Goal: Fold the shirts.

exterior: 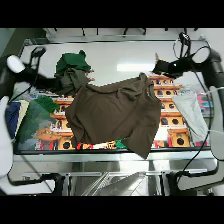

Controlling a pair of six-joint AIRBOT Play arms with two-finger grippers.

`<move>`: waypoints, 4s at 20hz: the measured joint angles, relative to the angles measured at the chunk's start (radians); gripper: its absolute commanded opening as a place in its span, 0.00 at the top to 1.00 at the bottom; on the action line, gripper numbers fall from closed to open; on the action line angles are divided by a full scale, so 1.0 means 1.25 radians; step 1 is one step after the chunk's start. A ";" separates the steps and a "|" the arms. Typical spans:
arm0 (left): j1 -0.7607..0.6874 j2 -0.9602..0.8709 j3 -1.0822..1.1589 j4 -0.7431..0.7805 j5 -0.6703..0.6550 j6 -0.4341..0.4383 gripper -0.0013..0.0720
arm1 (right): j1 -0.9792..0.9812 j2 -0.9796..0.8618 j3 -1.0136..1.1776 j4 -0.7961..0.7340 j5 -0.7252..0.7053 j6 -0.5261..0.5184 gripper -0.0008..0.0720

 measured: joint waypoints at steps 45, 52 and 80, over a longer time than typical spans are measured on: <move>0.209 0.435 -0.789 -0.399 -0.090 0.044 0.96 | -0.258 0.350 -0.769 0.176 0.010 -0.169 0.02; 0.215 0.442 -0.723 -0.440 -0.107 0.035 0.96 | -0.300 0.165 -0.836 0.360 -0.061 -0.321 0.22; 0.215 0.478 0.259 -0.381 -0.241 -0.084 0.96 | -0.199 0.780 -0.095 0.110 0.197 -0.101 0.96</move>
